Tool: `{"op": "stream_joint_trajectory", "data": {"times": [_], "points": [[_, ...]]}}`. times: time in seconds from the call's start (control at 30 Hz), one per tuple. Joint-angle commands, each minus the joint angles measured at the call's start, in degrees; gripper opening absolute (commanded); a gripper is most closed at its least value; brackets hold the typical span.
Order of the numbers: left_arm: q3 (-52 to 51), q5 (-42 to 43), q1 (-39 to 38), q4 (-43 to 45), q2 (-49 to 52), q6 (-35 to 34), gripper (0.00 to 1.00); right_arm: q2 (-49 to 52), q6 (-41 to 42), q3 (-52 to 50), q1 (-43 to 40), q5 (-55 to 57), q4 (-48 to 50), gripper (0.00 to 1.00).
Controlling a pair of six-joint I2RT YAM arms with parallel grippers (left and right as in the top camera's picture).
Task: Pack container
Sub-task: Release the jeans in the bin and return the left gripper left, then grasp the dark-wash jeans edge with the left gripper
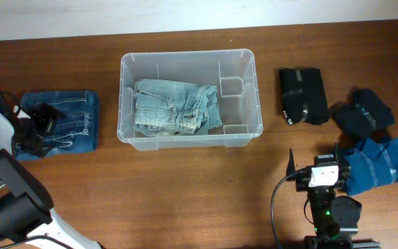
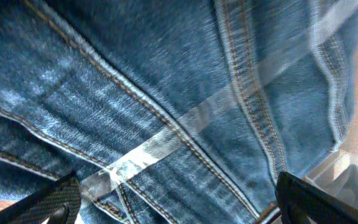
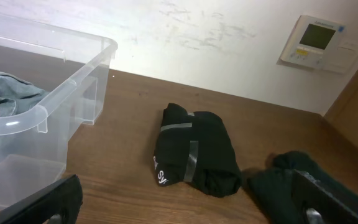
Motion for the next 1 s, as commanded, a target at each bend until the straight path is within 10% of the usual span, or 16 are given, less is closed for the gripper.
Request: {"op": "stream_joint_trajectory", "data": {"times": [0.0,0.6,0.97], "points": [[-2.6,1.5,-0.1,2.5,-0.6,-1.0,0.99,-0.3,0.5,-0.3,0.3,0.1,-0.2,0.98],[-3.5,-5.0,-0.1,-5.4,-22.7,2.1,0.99,-0.3,0.5,-0.3,0.3,0.1,-0.2,0.98],[-26.6,-4.6,-0.1,19.0,-22.8,-6.0,0.99,-0.3,0.5,-0.3,0.3,0.1,-0.2,0.98]]}}
